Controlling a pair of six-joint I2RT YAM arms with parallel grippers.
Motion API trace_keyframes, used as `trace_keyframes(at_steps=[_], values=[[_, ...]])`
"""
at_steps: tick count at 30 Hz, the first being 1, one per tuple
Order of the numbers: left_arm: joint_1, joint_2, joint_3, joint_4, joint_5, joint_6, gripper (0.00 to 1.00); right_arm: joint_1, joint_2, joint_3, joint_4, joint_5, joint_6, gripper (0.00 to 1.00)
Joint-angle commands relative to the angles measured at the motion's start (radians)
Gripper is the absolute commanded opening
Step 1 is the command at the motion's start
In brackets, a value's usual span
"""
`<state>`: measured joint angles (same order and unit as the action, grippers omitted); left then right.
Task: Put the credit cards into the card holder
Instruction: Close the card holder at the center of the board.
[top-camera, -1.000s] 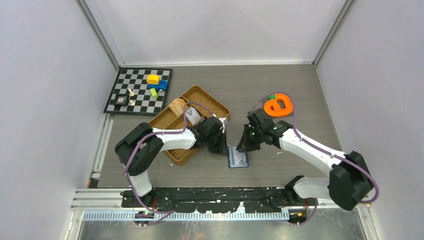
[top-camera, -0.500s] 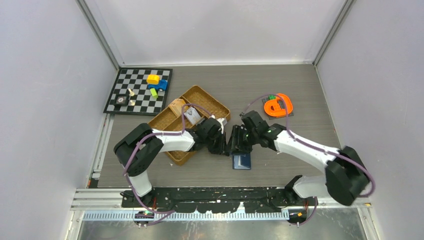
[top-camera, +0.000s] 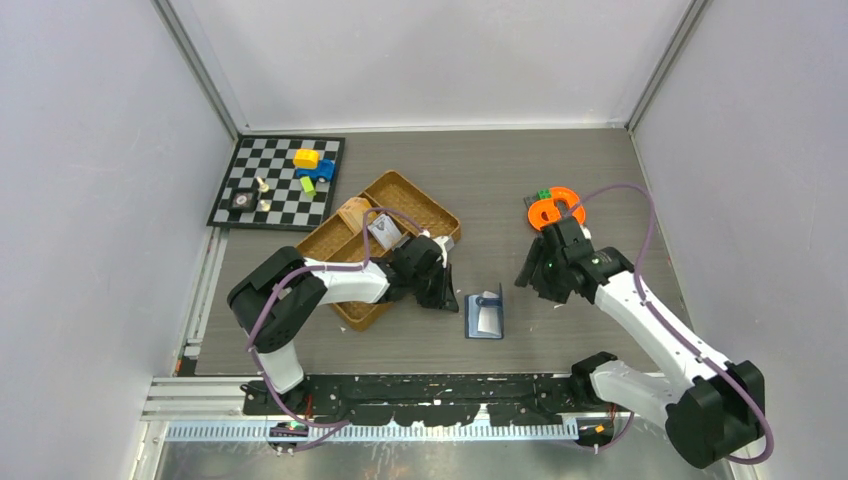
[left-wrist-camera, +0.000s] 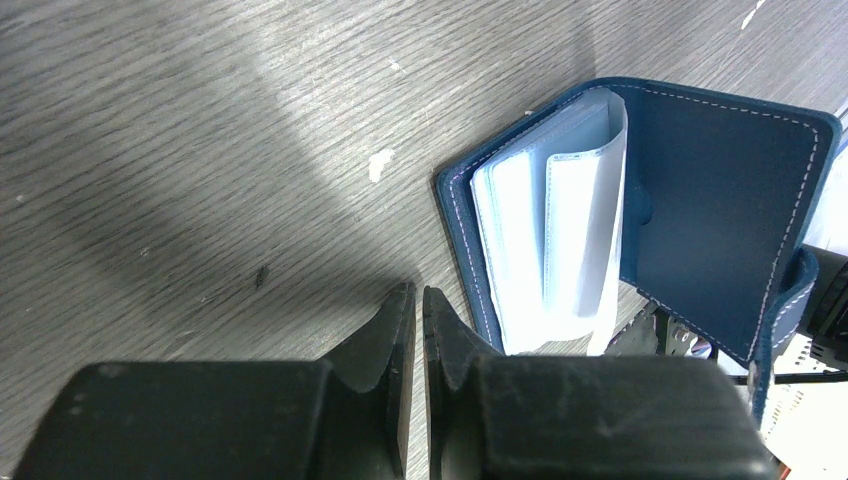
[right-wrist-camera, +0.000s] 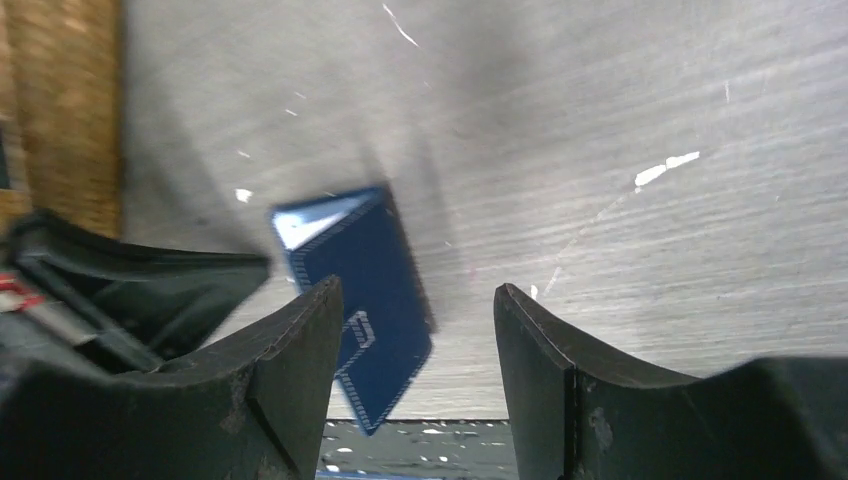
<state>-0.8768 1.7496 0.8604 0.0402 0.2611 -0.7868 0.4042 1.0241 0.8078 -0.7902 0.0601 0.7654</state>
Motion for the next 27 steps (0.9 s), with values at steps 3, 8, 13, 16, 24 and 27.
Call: trace_keyframes(at_steps=[3, 8, 13, 16, 24, 27], values=[[-0.004, -0.009, -0.009, -0.015, -0.009, 0.008, 0.1, -0.001, 0.083, -0.134, 0.14, -0.221, -0.038, 0.62], [-0.004, 0.002, -0.009, -0.014, -0.007, 0.009, 0.09, 0.033, 0.182, -0.211, 0.331, -0.343, -0.018, 0.63], [-0.004, 0.011, -0.01, -0.013, -0.002, 0.014, 0.09, 0.04, 0.246, -0.249, 0.437, -0.394, -0.014, 0.64], [-0.004, 0.017, -0.014, -0.013, 0.0, 0.018, 0.09, 0.039, 0.275, -0.29, 0.533, -0.466, 0.014, 0.63], [-0.004, 0.027, -0.063, 0.016, -0.009, 0.006, 0.06, 0.04, 0.354, -0.393, 0.779, -0.553, 0.092, 0.55], [-0.004, 0.041, -0.084, 0.063, 0.006, 0.004, 0.05, 0.039, 0.365, -0.437, 0.91, -0.603, 0.131, 0.51]])
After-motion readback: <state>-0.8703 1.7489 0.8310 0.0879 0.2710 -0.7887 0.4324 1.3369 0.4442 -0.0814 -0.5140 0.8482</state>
